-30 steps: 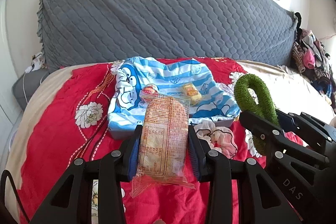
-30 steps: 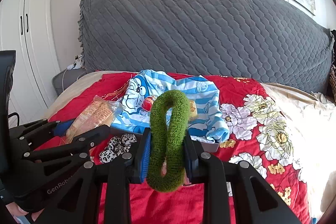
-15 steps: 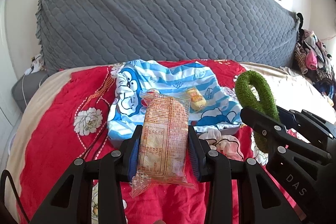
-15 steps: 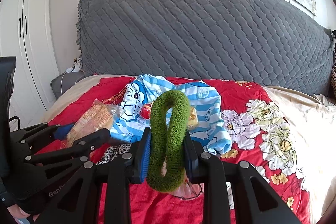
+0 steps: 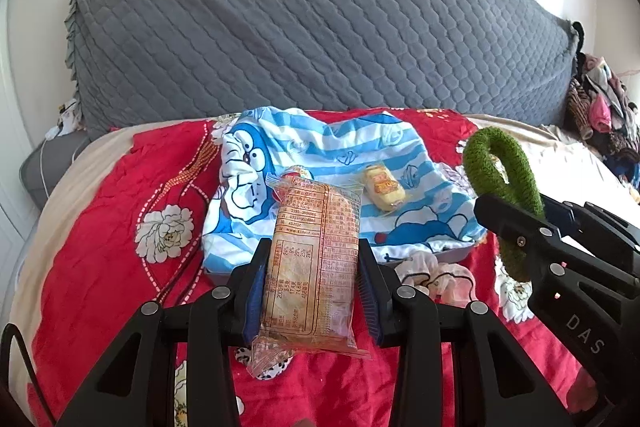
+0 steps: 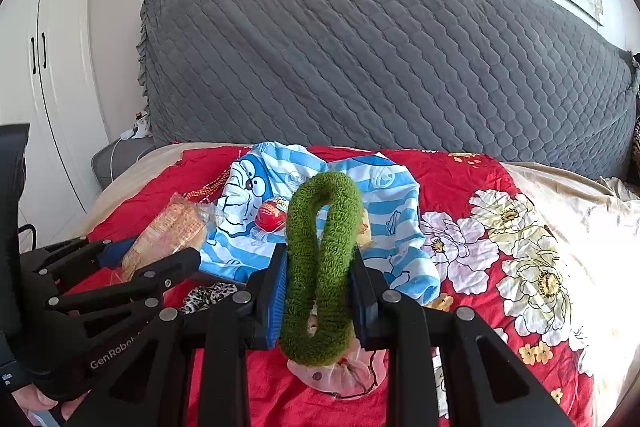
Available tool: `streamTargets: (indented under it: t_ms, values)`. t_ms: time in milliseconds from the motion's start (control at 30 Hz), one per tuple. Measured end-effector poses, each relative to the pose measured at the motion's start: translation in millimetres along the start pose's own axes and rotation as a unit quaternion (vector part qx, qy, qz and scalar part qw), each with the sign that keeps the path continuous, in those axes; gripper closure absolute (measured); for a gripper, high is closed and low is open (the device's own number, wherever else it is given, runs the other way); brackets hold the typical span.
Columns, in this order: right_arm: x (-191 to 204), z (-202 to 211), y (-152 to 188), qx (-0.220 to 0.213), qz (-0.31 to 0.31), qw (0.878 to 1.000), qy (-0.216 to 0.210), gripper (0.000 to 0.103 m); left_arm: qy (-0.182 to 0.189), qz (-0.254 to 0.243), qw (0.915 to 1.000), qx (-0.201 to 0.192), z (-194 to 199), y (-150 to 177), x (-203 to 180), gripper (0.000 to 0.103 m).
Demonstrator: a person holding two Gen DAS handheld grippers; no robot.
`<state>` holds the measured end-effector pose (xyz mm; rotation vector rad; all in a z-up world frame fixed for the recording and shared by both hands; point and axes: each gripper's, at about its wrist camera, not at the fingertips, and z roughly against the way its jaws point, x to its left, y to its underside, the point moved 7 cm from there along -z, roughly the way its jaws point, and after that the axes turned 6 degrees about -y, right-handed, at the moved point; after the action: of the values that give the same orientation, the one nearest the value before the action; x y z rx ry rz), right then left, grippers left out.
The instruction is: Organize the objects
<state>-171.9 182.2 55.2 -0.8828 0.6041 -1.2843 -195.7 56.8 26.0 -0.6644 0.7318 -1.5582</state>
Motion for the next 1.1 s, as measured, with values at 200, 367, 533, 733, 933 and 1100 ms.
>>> streamTargets:
  t_ms: [200, 367, 533, 733, 933, 1100]
  values:
    - [-1.8, -12.3, -4.6, 0.002, 0.006, 1.0, 0.0, 0.075, 0.0, 0.0, 1.0, 0.006, -13.7, -0.7, -0.4, 0.062]
    - [-4.5, -20.5, -5.6, 0.007, 0.004, 1.0, 0.001, 0.075, 0.004, 0.0, 1.0, 0.001, -23.6, -5.2, -1.7, 0.062]
    - [-9.6, -29.1, -3.1, 0.014, -0.002, 1.0, -0.001, 0.075, 0.005, -0.001, 1.0, 0.005, -34.4, -11.4, -5.9, 0.062]
    - [-16.3, -37.3, 0.1, 0.022, -0.01, 1.0, -0.003, 0.075, 0.005, -0.003, 1.0, 0.003, -40.4, -15.3, -9.5, 0.062]
    - [-17.0, -46.5, -5.1, 0.023, -0.009, 1.0, -0.004, 0.075, 0.006, -0.001, 1.0, 0.008, -49.5, -11.8, -9.1, 0.062]
    - [-17.4, -57.0, -9.6, 0.021, -0.011, 1.0, -0.007, 0.075, 0.002, -0.006, 0.9999, 0.012, -61.7, -11.6, -7.2, 0.062]
